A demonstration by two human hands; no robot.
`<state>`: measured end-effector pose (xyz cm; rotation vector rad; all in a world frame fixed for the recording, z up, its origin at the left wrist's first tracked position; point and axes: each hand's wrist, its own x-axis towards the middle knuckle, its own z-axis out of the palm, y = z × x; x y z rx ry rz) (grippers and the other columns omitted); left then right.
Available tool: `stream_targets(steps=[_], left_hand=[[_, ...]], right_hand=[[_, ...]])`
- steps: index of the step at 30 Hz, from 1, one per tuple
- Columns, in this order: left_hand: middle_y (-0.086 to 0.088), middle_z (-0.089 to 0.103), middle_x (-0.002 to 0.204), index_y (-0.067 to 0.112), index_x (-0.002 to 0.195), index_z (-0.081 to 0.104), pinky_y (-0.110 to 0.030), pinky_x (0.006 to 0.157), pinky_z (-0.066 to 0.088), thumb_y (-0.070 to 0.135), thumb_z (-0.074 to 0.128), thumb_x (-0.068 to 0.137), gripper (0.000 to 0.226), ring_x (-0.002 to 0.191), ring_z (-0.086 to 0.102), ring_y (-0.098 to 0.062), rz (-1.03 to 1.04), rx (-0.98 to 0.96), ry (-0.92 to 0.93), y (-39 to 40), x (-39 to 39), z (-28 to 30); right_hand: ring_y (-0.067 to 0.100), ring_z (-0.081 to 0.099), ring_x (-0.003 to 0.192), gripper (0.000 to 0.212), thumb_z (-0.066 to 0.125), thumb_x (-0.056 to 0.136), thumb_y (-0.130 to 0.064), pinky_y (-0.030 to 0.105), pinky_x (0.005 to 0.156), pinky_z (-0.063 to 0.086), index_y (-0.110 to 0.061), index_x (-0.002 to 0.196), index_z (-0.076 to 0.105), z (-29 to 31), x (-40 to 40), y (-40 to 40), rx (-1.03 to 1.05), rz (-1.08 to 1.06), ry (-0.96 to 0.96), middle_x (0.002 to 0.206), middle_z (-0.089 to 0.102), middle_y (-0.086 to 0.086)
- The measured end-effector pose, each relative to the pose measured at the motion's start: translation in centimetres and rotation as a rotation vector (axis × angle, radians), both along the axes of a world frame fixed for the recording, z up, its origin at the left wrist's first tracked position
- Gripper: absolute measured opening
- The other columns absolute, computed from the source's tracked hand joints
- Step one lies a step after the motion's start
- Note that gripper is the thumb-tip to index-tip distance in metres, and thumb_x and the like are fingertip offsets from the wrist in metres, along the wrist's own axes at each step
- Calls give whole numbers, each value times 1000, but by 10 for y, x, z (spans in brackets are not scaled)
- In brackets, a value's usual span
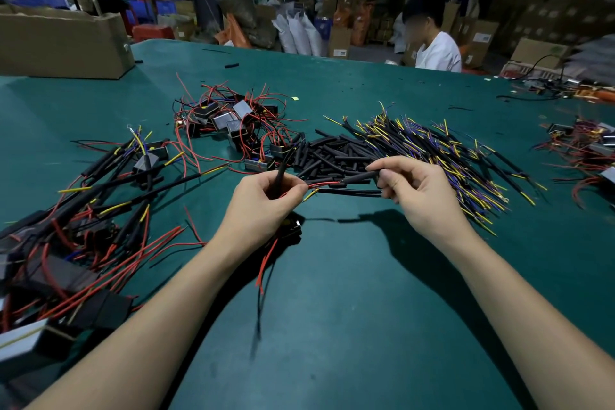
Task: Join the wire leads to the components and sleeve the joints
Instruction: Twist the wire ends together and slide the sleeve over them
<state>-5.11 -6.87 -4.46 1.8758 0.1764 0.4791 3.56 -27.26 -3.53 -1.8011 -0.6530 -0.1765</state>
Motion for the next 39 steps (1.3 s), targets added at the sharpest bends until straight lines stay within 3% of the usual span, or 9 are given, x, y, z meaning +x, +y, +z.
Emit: stream_targets(steps=[17,23,26,30,36,39], left_hand=[[0,63,70,18,76,70,-25,68,44,21,68,87,12,67,53,-10,-14,-20,9,-1,0,1],[7,64,64,19,77,71,-13,61,44,20,69,86,9,61,55,-3,-52,-49,6,-1,-1,0],[5,66,65,14,85,70,-8,57,44,13,69,86,2,57,59,3,-102,-91,3,1,-1,1],[2,64,63,6,91,66,-8,54,44,3,69,83,9,53,60,2,-133,-126,-16,-1,-2,2],[5,58,67,13,81,68,-10,55,39,28,70,84,15,57,49,-2,-104,-11,-12,1,-3,1],[3,62,72,11,84,67,-13,61,41,29,66,86,18,64,53,-5,-116,-38,-7,2,-4,0]], right_hand=[[9,53,62,32,53,93,1,18,67,46,-25,90,70,3,-8,3,-31,-17,-72,69,59,-3],[7,54,58,28,57,91,1,15,62,45,-24,91,70,3,-18,12,-62,31,-81,69,63,-3],[11,57,57,22,58,91,1,19,63,48,-20,89,67,1,-23,18,-24,69,-39,68,64,0],[13,60,57,19,57,91,3,13,60,44,-15,85,63,-1,-28,26,43,146,82,68,65,3],[12,65,58,11,58,91,-2,15,56,46,-11,90,63,-9,-40,42,306,198,353,68,70,2],[14,67,62,7,59,90,-4,17,58,48,-9,92,63,-8,-43,46,406,225,444,71,71,4]])
